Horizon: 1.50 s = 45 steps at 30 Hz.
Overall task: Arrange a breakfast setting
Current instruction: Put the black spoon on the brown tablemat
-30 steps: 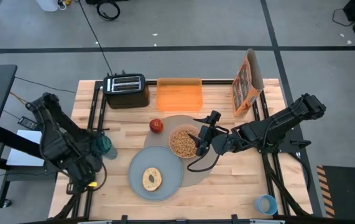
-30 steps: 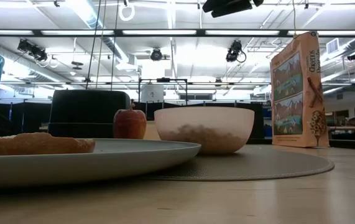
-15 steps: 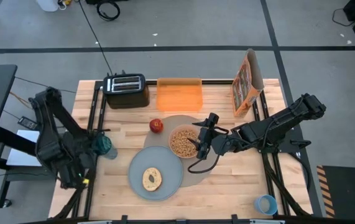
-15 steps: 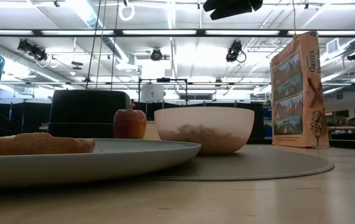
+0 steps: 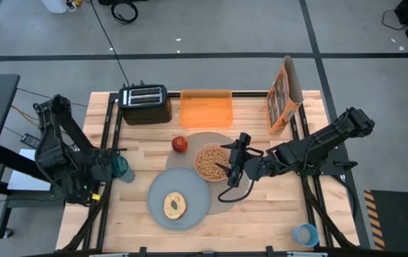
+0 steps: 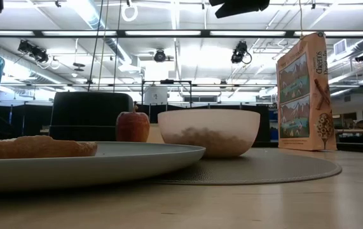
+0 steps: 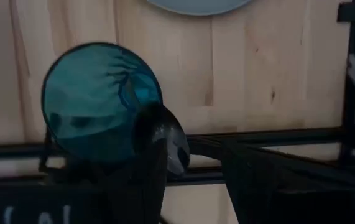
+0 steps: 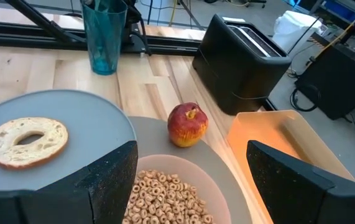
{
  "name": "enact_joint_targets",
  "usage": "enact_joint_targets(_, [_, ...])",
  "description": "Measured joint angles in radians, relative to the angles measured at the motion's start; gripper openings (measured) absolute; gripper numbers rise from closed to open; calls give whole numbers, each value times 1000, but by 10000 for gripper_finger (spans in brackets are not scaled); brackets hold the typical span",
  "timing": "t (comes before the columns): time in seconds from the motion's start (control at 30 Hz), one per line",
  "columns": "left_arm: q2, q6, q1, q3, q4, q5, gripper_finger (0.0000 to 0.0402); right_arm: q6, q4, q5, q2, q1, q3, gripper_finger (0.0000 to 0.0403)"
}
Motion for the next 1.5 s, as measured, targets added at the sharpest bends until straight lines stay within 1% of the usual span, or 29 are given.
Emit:
enact_joint_targets(0.33, [62,344,32,0,-1,-5,155,0,0,-5,0,7,0,309])
enact_joint_targets(0.53, [63,467,33,0,-1,-9,155,17,-1,-23,0,7,0,309])
enact_joint_targets(0.63, [63,496,33,0,-1,-9,155,18,-1,-24,0,8,0,309])
enact_joint_targets(0.7, [63,490,33,0,-1,-6,155,22,-1,-24,0,10,0,309])
enact_joint_targets(0.9, [60,354,31,0,-1,87,155,34,-2,-46,0,13,0,309])
enact_joint_targets(0.97, [57,315,31,0,-1,90,155,32,-2,-45,0,13,0,309])
enact_joint_targets(1.17, [44,263,31,4,-2,114,155,26,-2,-44,0,13,0,309])
enact_joint_targets(1.33, [1,201,32,23,-1,104,155,26,7,-42,0,11,0,309])
enact_joint_targets(1.5, [-41,125,32,5,0,103,155,32,7,-42,0,10,0,309])
